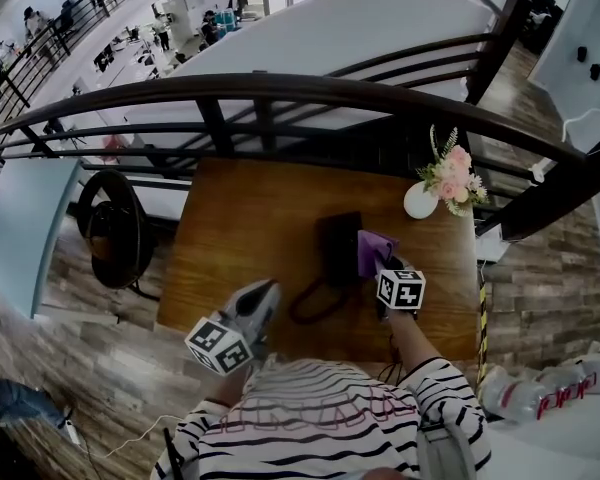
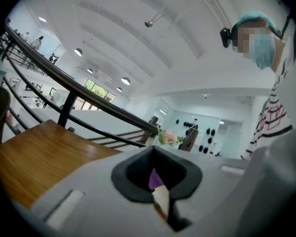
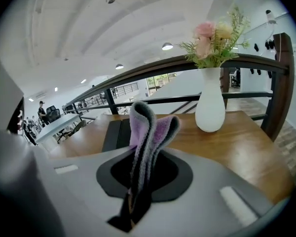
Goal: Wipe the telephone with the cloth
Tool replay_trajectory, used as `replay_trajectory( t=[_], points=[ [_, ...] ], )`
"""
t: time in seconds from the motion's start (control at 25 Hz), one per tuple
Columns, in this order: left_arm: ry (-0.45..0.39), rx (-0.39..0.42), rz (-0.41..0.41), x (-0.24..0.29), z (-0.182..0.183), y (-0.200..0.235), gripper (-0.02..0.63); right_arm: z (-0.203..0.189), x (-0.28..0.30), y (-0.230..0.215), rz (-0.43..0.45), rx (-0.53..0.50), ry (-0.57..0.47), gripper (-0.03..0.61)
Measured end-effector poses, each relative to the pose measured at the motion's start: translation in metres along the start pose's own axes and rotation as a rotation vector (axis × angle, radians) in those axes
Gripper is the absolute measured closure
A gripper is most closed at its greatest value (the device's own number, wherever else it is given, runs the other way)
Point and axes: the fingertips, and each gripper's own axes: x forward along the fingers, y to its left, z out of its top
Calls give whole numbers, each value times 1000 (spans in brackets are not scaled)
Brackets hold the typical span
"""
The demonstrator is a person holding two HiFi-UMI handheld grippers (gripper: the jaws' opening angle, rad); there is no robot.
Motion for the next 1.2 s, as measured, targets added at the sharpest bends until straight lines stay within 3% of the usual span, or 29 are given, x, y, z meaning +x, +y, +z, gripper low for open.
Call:
replay_trajectory(
  t=[0.24,0.48,0.64,1.2],
  points=[
    [2,-2,-14,-1,-2,3,615,1,-13,85,197,29,-54,543],
    [6,-7,-15,6,-3,3,615,-31,-1,134,312,14,18,543],
    [5,-8,-14,8,-2,4,615,-50,12,124,271,-4,75,543],
    [5,-8,-13,23,-9,0,615,-54,7,7,59,-5,111,543]
  ],
)
